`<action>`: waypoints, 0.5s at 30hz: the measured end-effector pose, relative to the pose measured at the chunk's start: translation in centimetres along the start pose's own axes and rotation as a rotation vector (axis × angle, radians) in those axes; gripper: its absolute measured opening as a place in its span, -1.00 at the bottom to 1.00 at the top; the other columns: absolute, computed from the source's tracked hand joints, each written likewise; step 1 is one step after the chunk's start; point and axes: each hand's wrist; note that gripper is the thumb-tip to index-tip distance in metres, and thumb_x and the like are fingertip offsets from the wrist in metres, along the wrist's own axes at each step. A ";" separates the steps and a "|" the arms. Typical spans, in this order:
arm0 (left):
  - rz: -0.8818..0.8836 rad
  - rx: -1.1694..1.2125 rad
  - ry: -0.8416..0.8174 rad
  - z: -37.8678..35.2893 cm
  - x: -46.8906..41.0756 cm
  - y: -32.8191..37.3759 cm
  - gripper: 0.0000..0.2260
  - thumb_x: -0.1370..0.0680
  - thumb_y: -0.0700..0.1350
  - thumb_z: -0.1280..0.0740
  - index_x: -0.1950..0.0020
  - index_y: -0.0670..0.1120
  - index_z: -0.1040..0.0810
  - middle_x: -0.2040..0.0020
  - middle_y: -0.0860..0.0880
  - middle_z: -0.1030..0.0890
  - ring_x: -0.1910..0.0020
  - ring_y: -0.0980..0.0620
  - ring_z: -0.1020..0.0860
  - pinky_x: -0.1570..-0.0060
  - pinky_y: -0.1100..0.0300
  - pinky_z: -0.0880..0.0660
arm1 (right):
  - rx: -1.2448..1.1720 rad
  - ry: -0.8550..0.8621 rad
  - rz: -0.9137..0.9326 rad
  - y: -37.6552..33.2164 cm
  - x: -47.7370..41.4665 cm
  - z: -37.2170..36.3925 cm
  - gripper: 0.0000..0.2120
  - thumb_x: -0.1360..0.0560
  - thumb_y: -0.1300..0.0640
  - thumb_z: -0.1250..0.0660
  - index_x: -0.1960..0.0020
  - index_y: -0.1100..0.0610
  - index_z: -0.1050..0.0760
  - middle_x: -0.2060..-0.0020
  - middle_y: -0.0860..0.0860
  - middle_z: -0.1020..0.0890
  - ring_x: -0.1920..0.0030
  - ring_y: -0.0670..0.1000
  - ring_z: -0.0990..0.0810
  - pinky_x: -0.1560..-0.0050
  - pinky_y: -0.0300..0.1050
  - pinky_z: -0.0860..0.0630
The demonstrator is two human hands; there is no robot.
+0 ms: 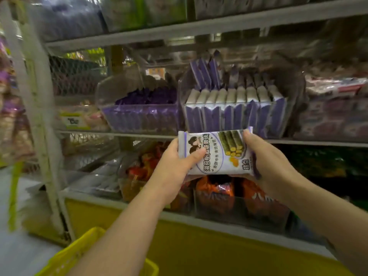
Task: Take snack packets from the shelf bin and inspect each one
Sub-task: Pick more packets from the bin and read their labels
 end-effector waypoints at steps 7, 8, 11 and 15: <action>0.024 -0.081 0.093 2.3 0.4 -5.2 -0.60 -0.35 -0.04 -0.44 -0.17 -0.04 -0.54 -0.03 -0.06 -0.71 0.04 -0.04 -0.69 0.21 0.21 -0.59 | -0.063 0.001 -0.143 5.8 -0.7 0.6 -0.51 -0.62 -0.15 -0.06 0.00 0.12 -0.67 0.06 0.12 -0.73 0.05 0.09 -0.71 0.15 -0.03 -0.66; 0.040 -0.064 0.095 2.6 0.2 -5.5 -0.59 -0.34 -0.05 -0.44 -0.17 -0.06 -0.54 -0.03 -0.07 -0.71 0.04 -0.04 -0.70 0.22 0.21 -0.59 | -0.043 -0.008 -0.153 6.2 -0.7 0.9 -0.52 -0.63 -0.15 -0.04 -0.09 0.11 -0.63 0.02 0.10 -0.72 0.01 0.10 -0.70 0.08 0.00 -0.64; 0.082 -0.008 0.078 3.5 -0.1 -6.0 -0.59 -0.38 -0.08 -0.42 -0.21 -0.09 -0.53 -0.05 -0.10 -0.70 0.01 -0.08 -0.69 0.22 0.18 -0.60 | 0.069 -0.042 -0.155 6.9 -0.4 1.8 -0.53 -0.66 -0.10 0.02 -0.14 0.07 -0.61 0.00 0.08 -0.72 -0.03 0.10 -0.69 0.01 -0.02 -0.61; 0.088 0.000 0.041 4.6 -0.3 -6.5 -0.62 -0.42 -0.09 -0.40 -0.23 -0.06 -0.53 -0.09 -0.12 -0.69 -0.02 -0.11 -0.68 0.20 0.12 -0.63 | 0.121 -0.077 -0.127 6.6 0.0 2.8 -0.52 -0.66 -0.06 0.01 -0.09 0.10 -0.65 0.03 0.10 -0.72 -0.01 0.11 -0.69 -0.02 0.00 -0.61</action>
Point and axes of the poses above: each hand's wrist, its own x-axis away from the middle knuckle, its own z-axis out of the back of the hand, y = z × x
